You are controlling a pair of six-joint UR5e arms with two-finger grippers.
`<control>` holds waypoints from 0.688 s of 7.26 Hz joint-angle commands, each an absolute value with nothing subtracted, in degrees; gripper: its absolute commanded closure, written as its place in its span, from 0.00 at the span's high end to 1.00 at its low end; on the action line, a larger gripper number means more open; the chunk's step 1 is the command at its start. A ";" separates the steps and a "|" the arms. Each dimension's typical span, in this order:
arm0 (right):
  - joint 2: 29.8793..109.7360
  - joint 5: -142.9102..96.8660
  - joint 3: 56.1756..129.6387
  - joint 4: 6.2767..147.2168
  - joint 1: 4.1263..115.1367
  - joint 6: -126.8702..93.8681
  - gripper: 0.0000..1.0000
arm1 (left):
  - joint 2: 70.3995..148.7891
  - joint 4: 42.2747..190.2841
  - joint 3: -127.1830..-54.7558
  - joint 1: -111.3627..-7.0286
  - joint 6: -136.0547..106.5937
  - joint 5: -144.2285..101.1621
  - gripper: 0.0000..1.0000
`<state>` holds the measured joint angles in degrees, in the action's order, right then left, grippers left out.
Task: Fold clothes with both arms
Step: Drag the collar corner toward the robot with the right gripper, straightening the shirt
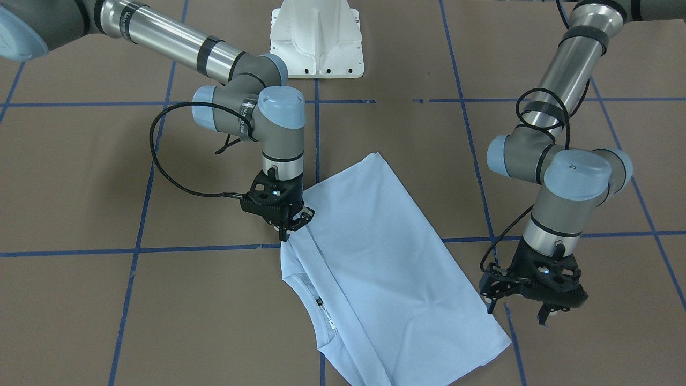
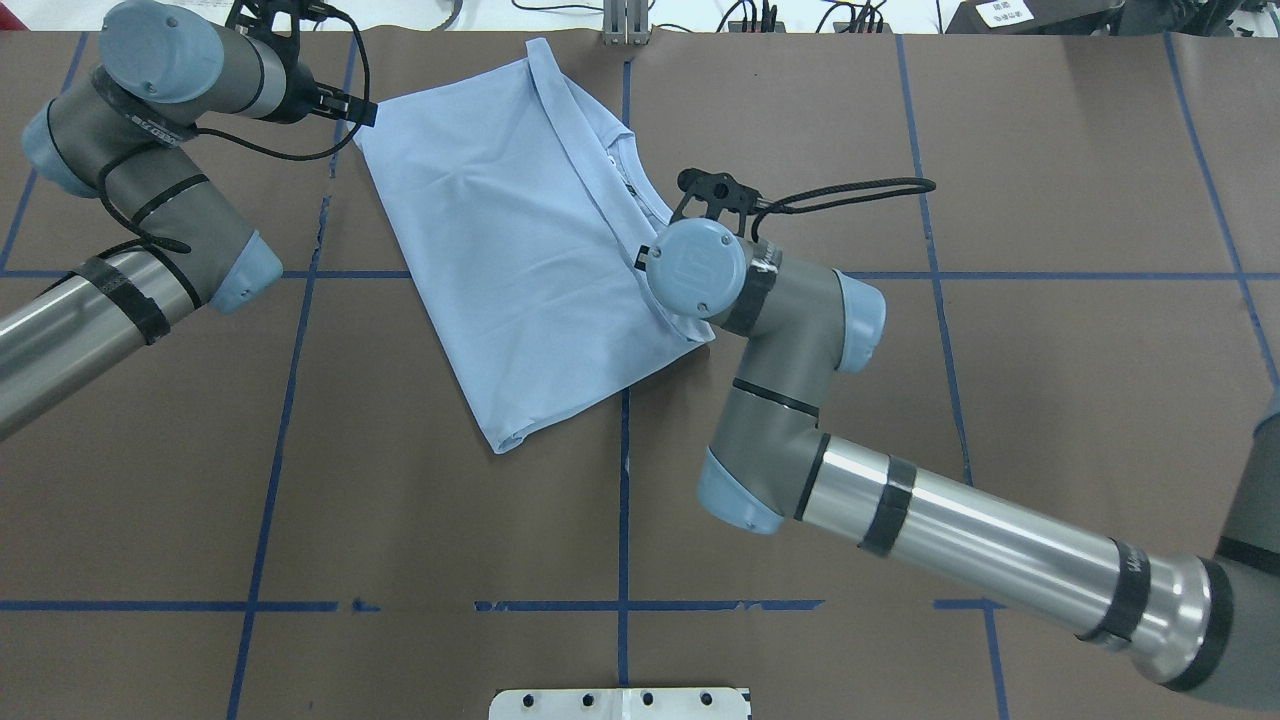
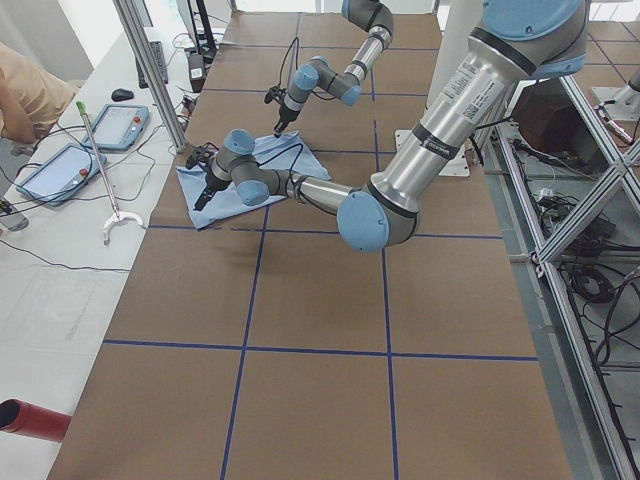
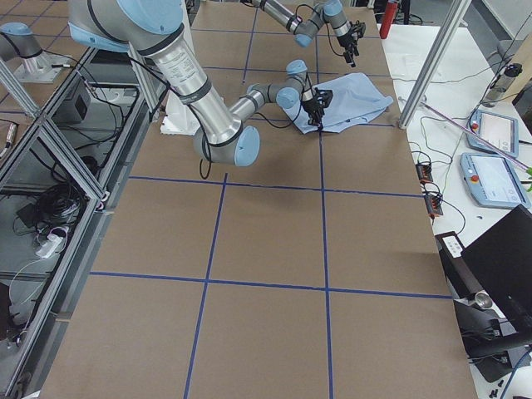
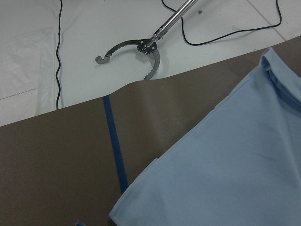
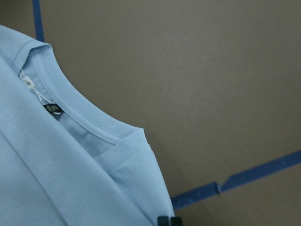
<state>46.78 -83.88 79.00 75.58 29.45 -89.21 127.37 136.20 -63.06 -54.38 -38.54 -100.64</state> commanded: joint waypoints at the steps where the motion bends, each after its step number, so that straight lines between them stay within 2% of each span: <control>1: 56.04 -79.21 91.53 76.20 24.37 -89.73 0.00 | 127.35 136.23 -63.19 -54.23 -38.58 -100.63 1.00; 3: 62.90 -72.46 100.68 76.64 17.70 -92.35 0.00 | 126.40 136.23 -65.02 -53.97 -38.58 -100.63 1.00; 5: 68.88 -67.61 106.06 76.64 12.24 -94.38 0.00 | 125.77 136.23 -66.18 -53.79 -38.67 -100.63 1.00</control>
